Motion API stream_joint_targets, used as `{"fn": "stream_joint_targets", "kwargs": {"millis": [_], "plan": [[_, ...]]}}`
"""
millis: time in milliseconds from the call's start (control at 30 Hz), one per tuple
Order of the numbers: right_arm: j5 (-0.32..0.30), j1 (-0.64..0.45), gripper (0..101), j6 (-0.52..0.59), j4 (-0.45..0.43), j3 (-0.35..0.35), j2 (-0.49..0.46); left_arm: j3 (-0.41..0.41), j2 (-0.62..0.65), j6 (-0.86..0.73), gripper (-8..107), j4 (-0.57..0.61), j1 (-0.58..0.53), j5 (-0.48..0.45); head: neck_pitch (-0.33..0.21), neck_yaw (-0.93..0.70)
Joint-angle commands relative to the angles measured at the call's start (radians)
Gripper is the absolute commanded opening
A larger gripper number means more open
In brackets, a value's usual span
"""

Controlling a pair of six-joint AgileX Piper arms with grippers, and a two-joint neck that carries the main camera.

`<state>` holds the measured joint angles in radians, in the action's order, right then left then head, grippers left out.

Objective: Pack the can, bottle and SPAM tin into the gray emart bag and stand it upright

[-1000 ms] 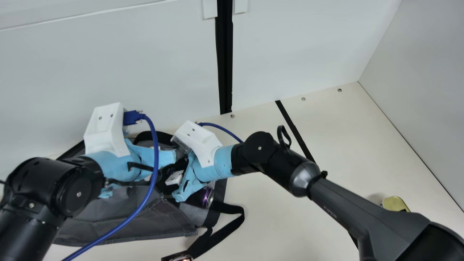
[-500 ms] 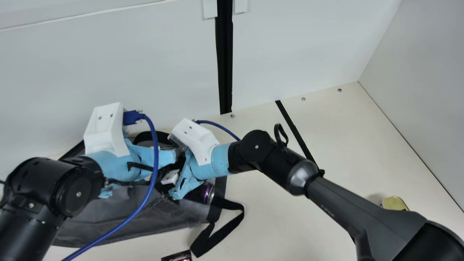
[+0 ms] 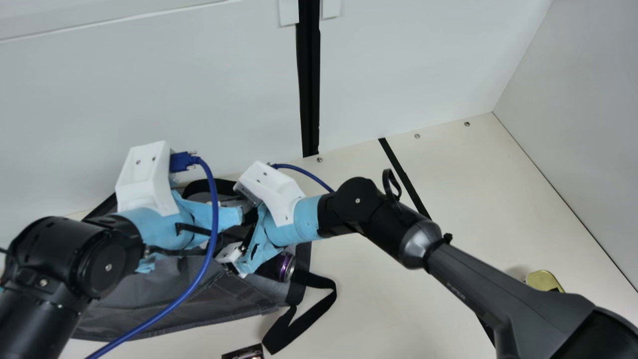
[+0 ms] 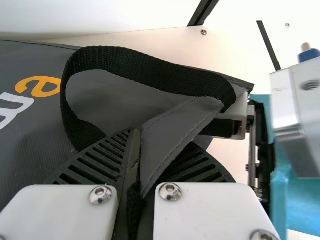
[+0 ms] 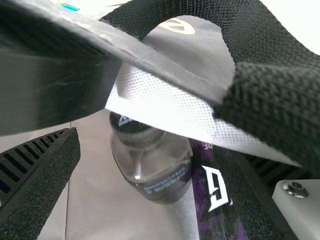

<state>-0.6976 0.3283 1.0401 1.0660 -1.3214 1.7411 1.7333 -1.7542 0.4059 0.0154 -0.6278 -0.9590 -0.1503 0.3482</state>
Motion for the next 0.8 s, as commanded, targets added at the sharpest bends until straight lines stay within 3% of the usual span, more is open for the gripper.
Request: {"fn": "stream_joint_targets", "kwargs": {"millis": [0,767], "plan": [[-0.003,-0.003,95,0.004,-0.001,0.005,-0.008,0.000,0.000,0.000,-8,0.000,0.000,0.000,-0.024,0.001],[-0.099,-0.113,95,0.053,0.021,0.100,-0.151,0.000,0.000,0.000,-8,0.000,0.000,0.000,-0.024,0.001]]}}
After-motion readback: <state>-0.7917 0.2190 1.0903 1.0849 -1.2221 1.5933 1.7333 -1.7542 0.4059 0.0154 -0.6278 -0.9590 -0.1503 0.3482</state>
